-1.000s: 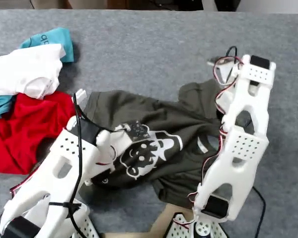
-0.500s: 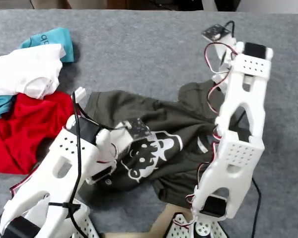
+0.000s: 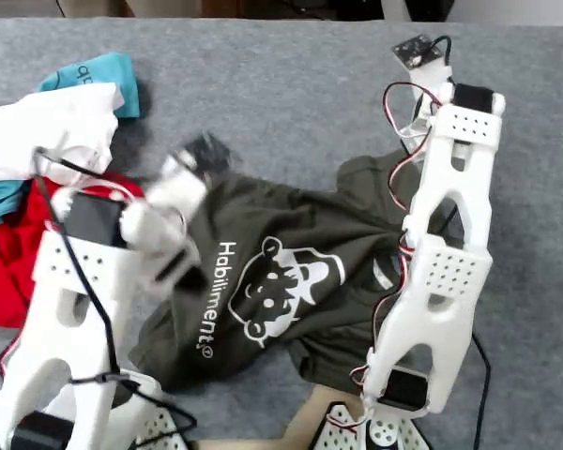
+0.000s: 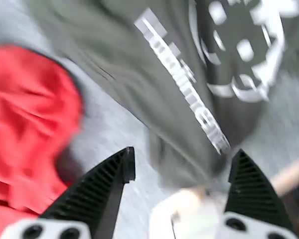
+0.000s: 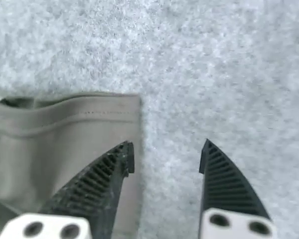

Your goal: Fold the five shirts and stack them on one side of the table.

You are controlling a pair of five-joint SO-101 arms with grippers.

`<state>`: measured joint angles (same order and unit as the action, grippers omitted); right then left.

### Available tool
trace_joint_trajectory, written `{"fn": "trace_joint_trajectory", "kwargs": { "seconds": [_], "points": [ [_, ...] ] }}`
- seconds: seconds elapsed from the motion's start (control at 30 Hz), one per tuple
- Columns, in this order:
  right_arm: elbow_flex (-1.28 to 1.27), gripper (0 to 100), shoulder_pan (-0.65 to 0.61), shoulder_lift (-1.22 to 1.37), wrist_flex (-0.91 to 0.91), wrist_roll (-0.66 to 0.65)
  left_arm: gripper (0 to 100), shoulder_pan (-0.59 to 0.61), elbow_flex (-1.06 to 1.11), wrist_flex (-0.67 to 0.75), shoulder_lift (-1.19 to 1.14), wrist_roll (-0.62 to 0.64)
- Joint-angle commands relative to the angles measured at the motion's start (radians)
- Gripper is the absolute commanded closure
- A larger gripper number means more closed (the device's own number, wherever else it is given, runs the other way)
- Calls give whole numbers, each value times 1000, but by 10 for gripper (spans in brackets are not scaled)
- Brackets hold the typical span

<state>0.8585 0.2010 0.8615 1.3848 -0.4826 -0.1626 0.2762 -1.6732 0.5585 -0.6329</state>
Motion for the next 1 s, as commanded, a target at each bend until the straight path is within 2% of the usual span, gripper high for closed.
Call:
{"fn": "trace_joint_trajectory", "kwargs": {
  "seconds": [0.0,0.13,0.27,0.47,0.6,0.73,0.97],
  "points": [
    [113,771,10,58,-8,31,750,52,-137,190,-116,143],
    [213,771,13,122,31,29,757,89,-245,377,-400,350],
    [288,771,13,171,54,29,757,103,-477,439,-687,456],
    [367,771,12,217,86,35,757,137,-789,439,-1009,465],
    [377,771,10,228,86,35,757,183,-941,365,-1144,465],
    [354,771,-12,228,94,35,757,222,-1036,308,-1259,465],
    [294,770,-74,229,110,35,760,221,-1125,227,-1388,465]
  ]
}}
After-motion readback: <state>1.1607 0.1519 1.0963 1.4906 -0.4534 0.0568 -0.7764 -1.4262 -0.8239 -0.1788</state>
